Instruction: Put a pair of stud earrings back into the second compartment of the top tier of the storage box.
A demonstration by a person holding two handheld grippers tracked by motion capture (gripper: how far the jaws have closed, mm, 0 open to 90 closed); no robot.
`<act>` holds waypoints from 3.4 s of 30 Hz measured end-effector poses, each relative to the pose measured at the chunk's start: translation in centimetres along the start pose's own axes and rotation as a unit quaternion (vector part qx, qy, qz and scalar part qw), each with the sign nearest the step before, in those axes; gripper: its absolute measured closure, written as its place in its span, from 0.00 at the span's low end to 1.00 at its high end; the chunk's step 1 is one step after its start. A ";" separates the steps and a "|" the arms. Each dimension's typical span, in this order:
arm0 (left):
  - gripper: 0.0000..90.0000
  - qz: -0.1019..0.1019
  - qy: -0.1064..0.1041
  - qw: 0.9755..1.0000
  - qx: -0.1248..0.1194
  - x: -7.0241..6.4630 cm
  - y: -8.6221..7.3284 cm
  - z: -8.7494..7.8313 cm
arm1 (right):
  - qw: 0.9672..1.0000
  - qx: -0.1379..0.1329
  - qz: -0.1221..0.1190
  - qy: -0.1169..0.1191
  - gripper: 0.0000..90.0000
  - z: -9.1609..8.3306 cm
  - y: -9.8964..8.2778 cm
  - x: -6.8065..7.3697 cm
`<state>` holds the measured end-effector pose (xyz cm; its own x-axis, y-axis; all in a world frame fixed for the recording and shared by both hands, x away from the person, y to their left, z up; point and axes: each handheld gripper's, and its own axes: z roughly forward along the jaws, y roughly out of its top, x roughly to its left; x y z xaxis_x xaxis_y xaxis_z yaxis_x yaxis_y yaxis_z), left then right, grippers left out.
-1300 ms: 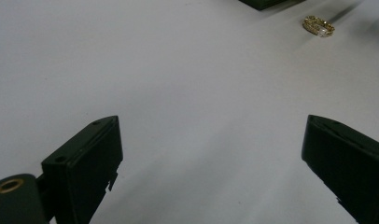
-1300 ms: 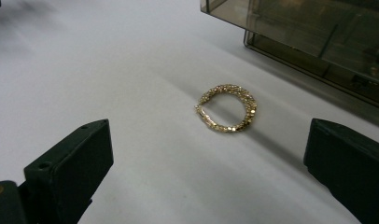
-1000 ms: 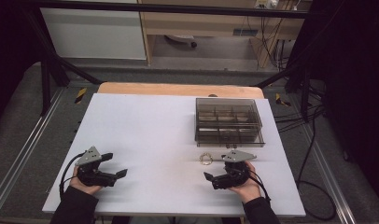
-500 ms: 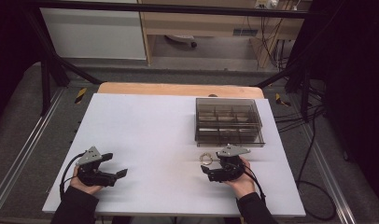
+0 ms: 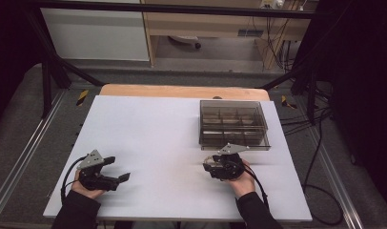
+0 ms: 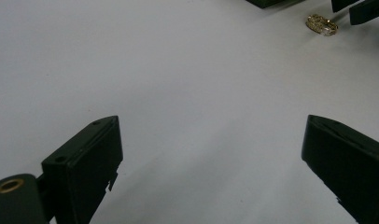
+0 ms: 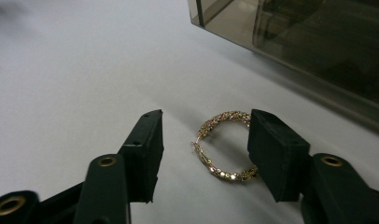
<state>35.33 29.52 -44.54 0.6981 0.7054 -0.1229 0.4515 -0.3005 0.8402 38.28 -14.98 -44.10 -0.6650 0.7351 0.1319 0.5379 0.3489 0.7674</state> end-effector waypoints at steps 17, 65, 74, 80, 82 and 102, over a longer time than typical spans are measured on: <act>0.06 0.000 -0.001 1.000 -0.001 0.0 0.0 0.0 | 1.000 0.007 0.009 -0.003 0.72 1.0 -0.2 0.2; 0.06 0.000 -0.001 1.000 0.000 0.1 -0.1 -0.1 | 1.000 0.015 -0.001 0.002 0.96 1.0 -0.2 -0.1; 0.06 0.000 -0.001 1.000 0.001 0.1 -0.1 0.0 | 1.000 0.011 -0.014 -0.008 0.97 0.4 -0.1 0.0; 0.06 0.000 -0.001 1.000 0.001 0.1 -0.1 0.0 | 1.000 0.010 -0.024 -0.015 0.98 0.0 0.1 0.1; 0.06 0.000 -0.001 1.000 0.001 0.1 -0.1 0.0 | 0.999 0.011 -0.026 -0.017 0.98 -0.1 0.1 0.1; 0.06 0.001 -0.002 1.000 0.002 0.1 -0.1 0.0 | 0.998 0.013 -0.044 -0.036 0.99 -1.4 0.4 -0.1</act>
<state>35.33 29.59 -44.60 0.7009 0.7024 -0.1239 0.4526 -0.3038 0.8383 37.81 -15.73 -42.92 -0.6713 0.7410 0.0180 0.4932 0.4285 0.7571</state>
